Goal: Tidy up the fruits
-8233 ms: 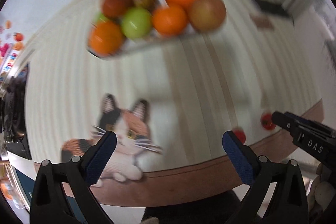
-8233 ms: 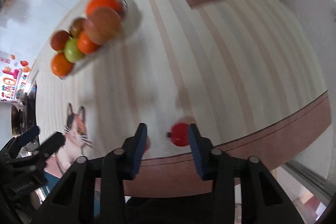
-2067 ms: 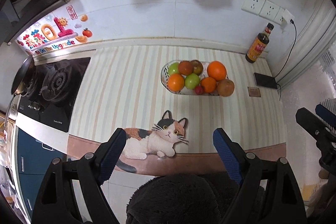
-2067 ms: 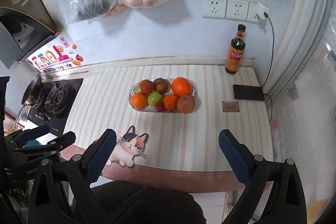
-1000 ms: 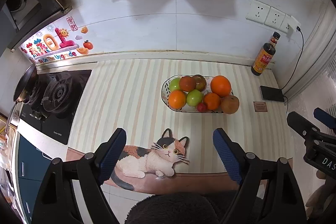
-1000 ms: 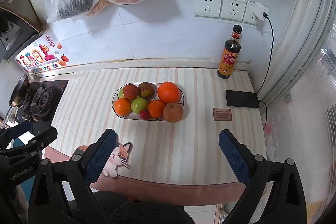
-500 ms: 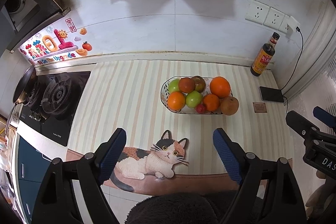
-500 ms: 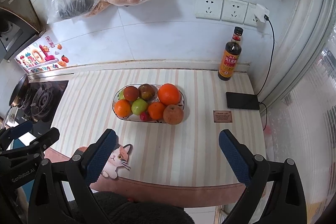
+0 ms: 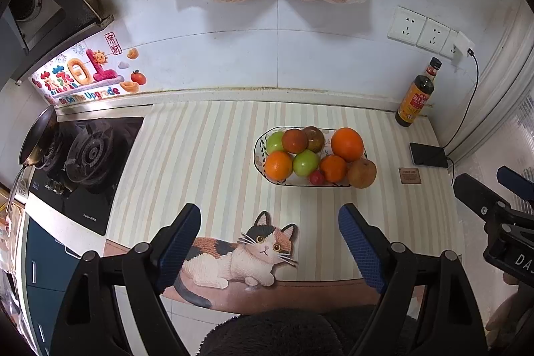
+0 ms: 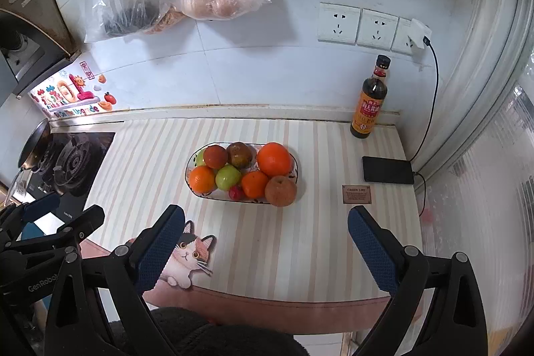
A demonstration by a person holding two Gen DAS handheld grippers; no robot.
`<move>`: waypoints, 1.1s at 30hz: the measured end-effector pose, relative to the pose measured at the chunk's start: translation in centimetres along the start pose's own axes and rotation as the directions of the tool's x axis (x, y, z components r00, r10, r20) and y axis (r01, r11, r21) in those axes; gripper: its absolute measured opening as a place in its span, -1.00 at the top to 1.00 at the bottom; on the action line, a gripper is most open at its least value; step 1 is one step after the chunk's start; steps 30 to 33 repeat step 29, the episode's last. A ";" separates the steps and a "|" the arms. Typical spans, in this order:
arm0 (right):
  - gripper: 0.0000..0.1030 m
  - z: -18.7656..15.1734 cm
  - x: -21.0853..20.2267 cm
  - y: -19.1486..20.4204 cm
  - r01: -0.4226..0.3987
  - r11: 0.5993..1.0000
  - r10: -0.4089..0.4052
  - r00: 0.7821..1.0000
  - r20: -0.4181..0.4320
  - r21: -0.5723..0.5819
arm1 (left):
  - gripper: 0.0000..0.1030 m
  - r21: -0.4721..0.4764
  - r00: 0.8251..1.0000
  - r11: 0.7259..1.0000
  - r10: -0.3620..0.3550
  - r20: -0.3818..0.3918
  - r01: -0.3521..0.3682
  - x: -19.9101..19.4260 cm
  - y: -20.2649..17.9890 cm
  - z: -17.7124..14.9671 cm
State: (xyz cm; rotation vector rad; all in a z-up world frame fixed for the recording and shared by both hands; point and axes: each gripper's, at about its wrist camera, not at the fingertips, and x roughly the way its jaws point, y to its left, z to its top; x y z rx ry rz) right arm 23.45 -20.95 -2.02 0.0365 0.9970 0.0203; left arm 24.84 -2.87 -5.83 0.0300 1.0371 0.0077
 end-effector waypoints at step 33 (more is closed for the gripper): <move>-0.95 -0.2 -0.1 -0.1 -0.004 1.000 0.004 1.000 -0.004 0.006 | -0.64 -0.007 0.999 1.000 0.000 0.048 0.000 -1.2 -0.1 0.4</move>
